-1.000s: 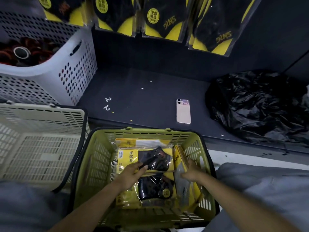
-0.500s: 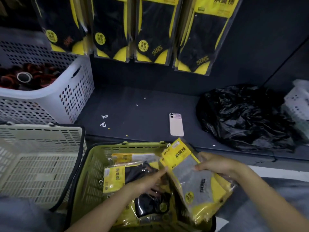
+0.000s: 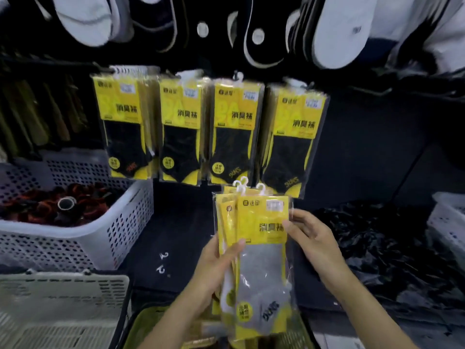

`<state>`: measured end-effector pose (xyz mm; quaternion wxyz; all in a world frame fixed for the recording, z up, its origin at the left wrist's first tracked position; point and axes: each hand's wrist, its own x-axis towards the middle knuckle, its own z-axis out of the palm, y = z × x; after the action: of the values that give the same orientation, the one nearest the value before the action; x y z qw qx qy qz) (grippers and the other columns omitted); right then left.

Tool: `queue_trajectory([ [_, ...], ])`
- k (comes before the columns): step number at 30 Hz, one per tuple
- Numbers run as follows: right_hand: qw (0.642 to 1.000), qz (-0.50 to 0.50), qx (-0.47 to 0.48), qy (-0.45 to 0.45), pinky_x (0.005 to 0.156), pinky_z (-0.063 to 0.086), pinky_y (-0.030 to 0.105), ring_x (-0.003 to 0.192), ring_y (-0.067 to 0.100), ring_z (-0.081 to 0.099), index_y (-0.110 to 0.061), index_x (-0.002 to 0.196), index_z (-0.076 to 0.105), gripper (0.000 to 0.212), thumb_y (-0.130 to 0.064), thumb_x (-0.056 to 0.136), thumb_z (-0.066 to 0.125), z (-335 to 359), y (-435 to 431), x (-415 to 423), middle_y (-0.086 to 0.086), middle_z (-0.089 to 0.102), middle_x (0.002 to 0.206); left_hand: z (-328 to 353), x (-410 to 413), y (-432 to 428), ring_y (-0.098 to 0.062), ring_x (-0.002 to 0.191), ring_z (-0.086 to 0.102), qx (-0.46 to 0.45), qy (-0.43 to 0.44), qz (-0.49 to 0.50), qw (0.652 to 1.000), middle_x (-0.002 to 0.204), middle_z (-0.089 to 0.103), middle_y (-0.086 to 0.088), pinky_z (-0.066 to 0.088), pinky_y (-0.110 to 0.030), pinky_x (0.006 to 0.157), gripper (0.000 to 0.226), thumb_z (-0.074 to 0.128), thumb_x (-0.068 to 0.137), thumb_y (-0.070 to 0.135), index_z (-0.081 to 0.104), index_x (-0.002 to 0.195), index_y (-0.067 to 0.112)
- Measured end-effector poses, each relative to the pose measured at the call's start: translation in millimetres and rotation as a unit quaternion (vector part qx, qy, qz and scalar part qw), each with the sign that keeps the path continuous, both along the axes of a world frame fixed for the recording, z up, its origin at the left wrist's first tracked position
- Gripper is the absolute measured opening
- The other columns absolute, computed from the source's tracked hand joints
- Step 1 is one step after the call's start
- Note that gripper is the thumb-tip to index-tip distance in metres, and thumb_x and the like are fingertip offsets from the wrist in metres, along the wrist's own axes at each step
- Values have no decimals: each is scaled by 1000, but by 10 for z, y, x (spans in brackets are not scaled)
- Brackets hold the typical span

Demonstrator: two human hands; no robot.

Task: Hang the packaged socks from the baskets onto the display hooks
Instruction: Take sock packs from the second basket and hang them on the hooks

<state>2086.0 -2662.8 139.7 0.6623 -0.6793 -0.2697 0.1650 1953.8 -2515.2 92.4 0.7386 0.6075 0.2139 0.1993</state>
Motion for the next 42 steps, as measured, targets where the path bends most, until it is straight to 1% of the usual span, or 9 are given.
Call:
queue_trajectory([
  [6,994,-25,98,-36,70,54,15,92,10,70,-12,101,68,35,-28,70,72,519,-25,170,-2,75,98,601,281,45,-2,90,69,68,-38,-25,997,100,72,17,53,-12,65,56,83,52,55,64,103,40],
  [9,990,-24,138,-13,70,56,17,94,13,71,-12,105,66,35,-27,75,69,730,-122,309,1,74,102,897,510,28,-3,85,71,97,-49,-47,993,95,74,16,52,-11,61,58,87,49,51,65,100,34],
  [13,981,-61,186,16,75,59,30,92,21,71,-10,111,64,35,-29,81,63,1028,-312,624,6,74,102,1257,796,6,-2,83,71,135,-71,-46,987,91,74,16,51,-10,60,45,69,62,52,68,99,27],
  [15,971,-111,212,11,72,60,28,89,19,72,-10,110,65,28,-26,87,60,1168,-484,838,6,75,100,1425,888,36,-2,84,70,152,-85,-20,985,91,74,19,53,-12,60,41,67,64,53,67,98,30],
  [21,960,-199,195,-31,62,56,24,75,10,72,-15,105,66,15,-20,93,57,1476,-787,1372,1,75,91,1782,1035,199,-2,80,68,185,-114,69,974,82,73,20,50,-25,71,38,68,61,56,65,91,33],
  [28,980,-159,98,-75,51,51,13,68,6,70,-12,98,65,9,-13,93,58,1573,-610,1653,2,73,88,1853,1125,247,-10,89,68,189,-100,75,974,91,72,11,52,-36,84,51,70,56,60,64,98,30],
  [36,964,-258,68,13,76,51,33,84,23,64,-5,95,65,23,-24,84,72,1393,-304,1994,13,69,97,1864,1129,178,2,80,68,185,-101,58,976,86,73,19,48,-13,63,42,69,64,52,63,98,30],
  [40,919,-386,64,41,81,40,30,96,23,55,-4,110,62,31,-19,85,71,1250,-255,2008,14,63,116,1827,1093,110,14,76,64,180,-104,45,977,82,68,34,47,-8,57,35,69,65,52,62,95,36],
  [42,918,-389,67,37,87,40,32,109,28,56,-5,114,59,29,-16,88,66,1205,-253,1894,13,60,122,1803,1066,85,14,75,64,173,-104,38,979,81,68,33,47,-5,53,32,69,66,50,63,93,35],
])
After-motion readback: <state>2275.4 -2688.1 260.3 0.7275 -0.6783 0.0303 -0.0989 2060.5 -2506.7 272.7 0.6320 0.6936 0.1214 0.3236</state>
